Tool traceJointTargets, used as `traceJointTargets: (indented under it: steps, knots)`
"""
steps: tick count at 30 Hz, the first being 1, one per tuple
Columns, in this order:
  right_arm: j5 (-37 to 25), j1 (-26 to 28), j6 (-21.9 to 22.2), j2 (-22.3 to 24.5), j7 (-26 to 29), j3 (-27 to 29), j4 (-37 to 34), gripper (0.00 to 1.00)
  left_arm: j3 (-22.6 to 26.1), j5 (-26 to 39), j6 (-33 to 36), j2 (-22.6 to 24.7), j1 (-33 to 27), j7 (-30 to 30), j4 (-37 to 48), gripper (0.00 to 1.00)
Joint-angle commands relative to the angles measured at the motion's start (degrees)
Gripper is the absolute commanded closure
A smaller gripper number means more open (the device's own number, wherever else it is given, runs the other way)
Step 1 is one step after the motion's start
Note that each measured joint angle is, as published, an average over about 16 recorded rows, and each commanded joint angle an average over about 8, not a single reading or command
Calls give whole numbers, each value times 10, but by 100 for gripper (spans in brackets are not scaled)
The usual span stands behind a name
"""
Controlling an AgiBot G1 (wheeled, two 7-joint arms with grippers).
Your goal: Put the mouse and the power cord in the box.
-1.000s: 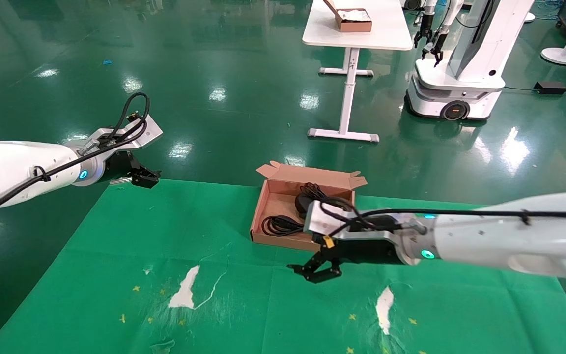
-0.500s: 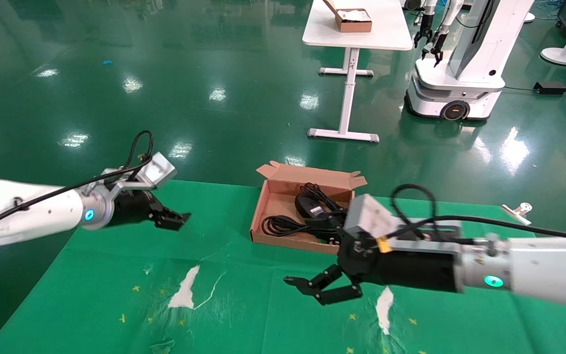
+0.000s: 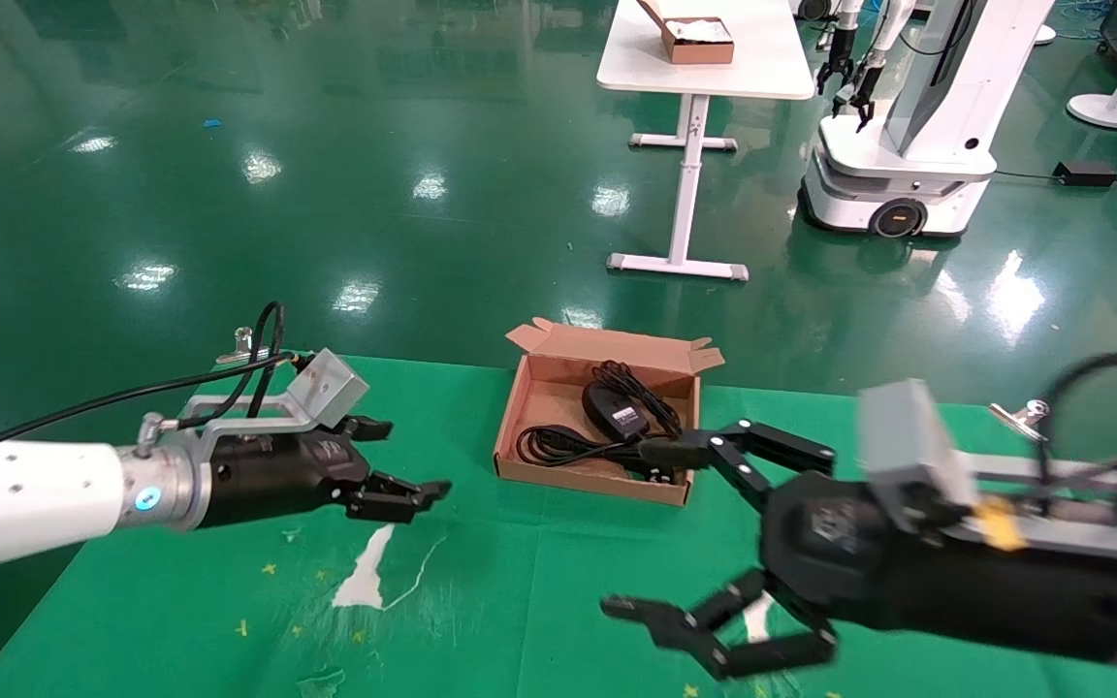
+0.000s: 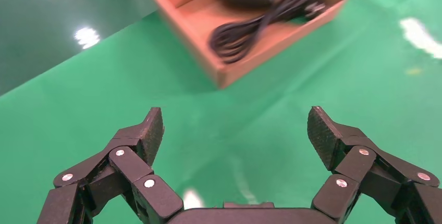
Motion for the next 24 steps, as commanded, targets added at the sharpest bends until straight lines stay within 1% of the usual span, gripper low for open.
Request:
traceJointTargets:
  steps: [1, 6, 10, 24]
  knots:
    - [18, -13, -14, 14, 7, 17, 16, 0, -19, -22, 19, -11, 14, 9, -18, 0]
    - [62, -45, -49, 50, 25, 57, 54, 0, -65, -77, 67, -39, 50, 30, -63, 0]
    - [82, -59, -65, 66, 33, 75, 71, 0, -102, -121, 105, -62, 79, 48, -99, 0]
    - [86, -62, -68, 68, 34, 77, 74, 0, -231, -274, 238, -139, 178, 107, -223, 0]
